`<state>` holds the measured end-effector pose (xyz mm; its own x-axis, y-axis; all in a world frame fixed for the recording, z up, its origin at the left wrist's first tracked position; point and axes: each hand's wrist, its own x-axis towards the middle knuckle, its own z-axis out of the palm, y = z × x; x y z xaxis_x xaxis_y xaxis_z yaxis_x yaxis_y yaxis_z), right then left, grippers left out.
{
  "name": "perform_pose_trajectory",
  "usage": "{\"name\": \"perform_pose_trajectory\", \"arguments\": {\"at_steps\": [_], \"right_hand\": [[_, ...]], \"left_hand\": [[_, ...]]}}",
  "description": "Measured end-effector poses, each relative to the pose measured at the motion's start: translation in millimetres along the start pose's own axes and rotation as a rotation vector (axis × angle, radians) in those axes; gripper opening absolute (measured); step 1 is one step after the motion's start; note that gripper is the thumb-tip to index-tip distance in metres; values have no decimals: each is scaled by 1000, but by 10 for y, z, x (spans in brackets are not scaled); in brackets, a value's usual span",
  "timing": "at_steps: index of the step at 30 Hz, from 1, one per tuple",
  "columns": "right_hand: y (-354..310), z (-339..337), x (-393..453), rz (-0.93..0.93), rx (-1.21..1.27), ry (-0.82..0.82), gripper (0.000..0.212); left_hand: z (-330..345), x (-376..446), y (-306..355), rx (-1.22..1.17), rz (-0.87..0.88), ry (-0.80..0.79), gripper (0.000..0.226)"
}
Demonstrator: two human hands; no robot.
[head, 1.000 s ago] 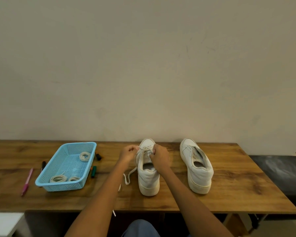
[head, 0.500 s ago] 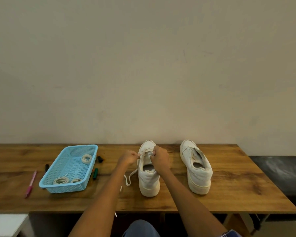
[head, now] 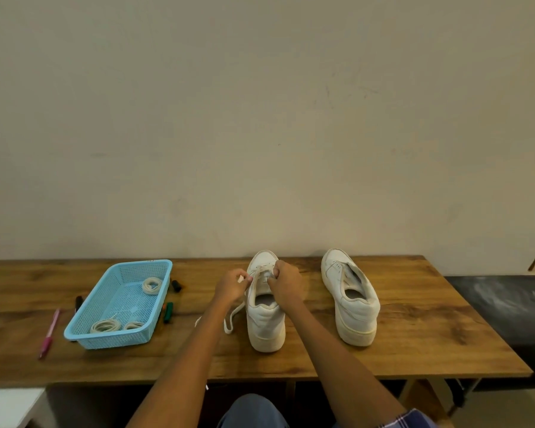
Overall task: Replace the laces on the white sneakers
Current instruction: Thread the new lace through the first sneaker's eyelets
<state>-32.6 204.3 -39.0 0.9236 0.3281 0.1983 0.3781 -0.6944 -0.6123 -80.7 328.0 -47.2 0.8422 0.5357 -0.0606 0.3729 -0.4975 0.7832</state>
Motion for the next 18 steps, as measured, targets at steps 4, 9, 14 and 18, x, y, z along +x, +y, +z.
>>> {"name": "perform_pose_trajectory", "arguments": {"at_steps": [4,9,14,18], "right_hand": [[4,-3,0,0,-16,-7,41],[5,-14,-3,10,-2,-1,40],[5,-10,-2,32,43,17,39],[0,-1,1,35,41,10,38]], "left_hand": [[-54,26,53,114,-21,-73,20],[-193,9,189,-335,-179,-78,32],[-537,-10,319,-1437,-319,408,33],[-357,-80,261,-822,-218,523,25]]}}
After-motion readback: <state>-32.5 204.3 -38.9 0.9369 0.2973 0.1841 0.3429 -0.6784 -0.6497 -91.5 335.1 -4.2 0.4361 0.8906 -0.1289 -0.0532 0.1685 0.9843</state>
